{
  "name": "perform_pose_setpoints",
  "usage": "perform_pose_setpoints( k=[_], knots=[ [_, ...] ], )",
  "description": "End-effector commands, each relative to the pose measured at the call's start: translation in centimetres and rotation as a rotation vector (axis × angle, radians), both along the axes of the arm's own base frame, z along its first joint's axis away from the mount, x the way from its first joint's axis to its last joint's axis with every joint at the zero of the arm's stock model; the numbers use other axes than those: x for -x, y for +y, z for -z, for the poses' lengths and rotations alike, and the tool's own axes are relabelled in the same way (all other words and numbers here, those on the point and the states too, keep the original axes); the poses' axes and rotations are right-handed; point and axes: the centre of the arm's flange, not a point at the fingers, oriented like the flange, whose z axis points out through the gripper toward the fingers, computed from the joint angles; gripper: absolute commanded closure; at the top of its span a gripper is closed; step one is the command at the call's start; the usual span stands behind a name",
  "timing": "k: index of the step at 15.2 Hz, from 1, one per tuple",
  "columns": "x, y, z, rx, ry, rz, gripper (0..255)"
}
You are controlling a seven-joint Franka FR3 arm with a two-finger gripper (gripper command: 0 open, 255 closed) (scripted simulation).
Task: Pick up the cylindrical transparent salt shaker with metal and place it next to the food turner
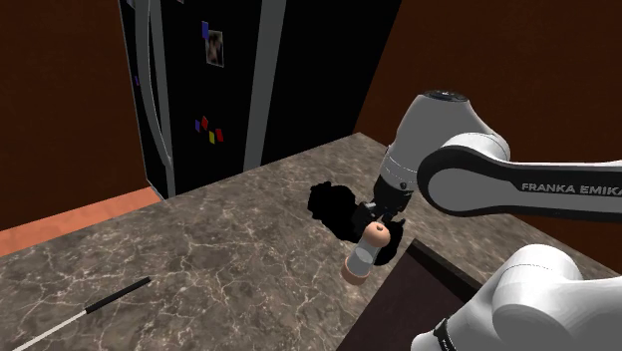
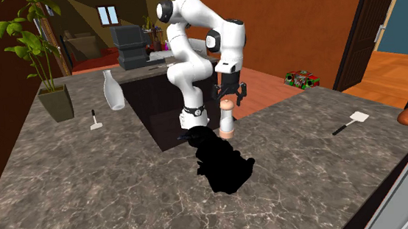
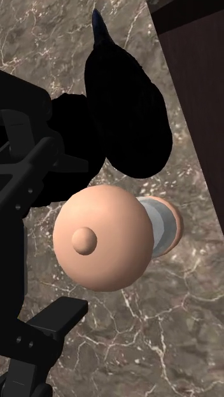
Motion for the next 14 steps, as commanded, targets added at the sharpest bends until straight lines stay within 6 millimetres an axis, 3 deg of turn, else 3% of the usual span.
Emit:
perform_pose_setpoints(
  k=[1,10,14],
  knots=[
    [0.0,0.0,0.0,0.000,0.000,0.000,255],
    [0.0,0.0,0.0,0.000,0.000,0.000,255],
    [0.0,0.0,-2.1,0.000,0.000,0.000,255]
  ],
)
